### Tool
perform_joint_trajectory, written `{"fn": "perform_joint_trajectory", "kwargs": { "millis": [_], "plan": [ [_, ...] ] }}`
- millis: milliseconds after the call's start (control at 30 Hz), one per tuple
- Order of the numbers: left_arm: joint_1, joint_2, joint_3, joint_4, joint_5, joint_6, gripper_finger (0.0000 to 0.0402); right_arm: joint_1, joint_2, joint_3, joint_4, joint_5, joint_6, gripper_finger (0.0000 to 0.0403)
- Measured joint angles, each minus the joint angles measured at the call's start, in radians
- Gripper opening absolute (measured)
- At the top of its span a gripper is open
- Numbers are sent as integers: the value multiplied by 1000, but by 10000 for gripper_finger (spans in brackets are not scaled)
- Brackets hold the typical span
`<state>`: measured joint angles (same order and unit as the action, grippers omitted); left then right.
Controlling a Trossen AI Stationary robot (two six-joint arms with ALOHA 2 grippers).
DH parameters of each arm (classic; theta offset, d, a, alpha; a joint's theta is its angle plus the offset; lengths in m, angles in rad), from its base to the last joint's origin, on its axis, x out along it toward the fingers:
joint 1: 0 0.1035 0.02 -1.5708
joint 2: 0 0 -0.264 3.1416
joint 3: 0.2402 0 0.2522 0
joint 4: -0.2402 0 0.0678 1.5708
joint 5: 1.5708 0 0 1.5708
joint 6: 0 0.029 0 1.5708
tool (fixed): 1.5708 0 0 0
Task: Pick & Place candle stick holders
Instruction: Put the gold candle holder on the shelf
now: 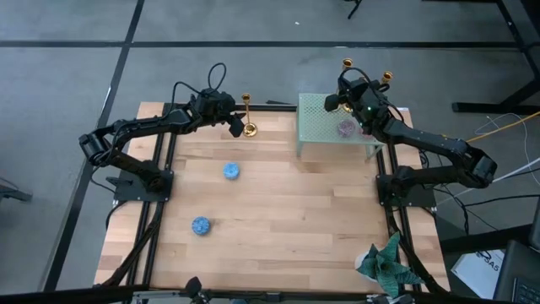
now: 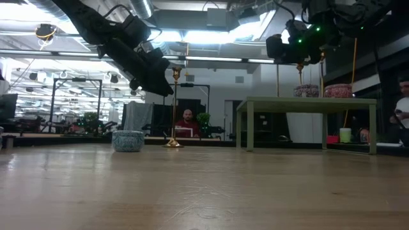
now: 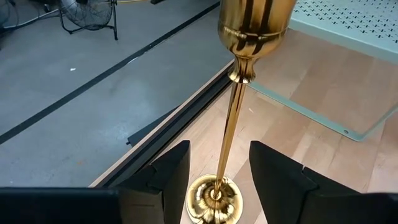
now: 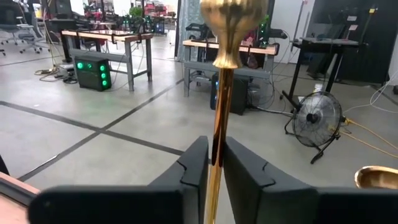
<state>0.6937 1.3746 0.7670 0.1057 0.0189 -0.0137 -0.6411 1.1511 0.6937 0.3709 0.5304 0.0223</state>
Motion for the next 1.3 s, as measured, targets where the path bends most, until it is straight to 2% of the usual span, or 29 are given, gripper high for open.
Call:
{"fn": "perform_joint_trajectory", "kwargs": {
  "millis": [233,667,833,1000,1300],
  "plan": [
    [0,0,0,0,0,0,161,1,0,0,-13,-1,-18,94],
    [0,0,0,0,0,0,164,1,-4,0,-69,-37,22,251],
    [0,0,0,0,0,0,164,1,-42,0,-142,-37,24,294],
    [0,0,0,-1,0,0,164,4,-97,0,-231,-37,53,304],
    [0,0,0,0,2,0,162,5,-176,0,-325,-67,114,291]
  ]
}}
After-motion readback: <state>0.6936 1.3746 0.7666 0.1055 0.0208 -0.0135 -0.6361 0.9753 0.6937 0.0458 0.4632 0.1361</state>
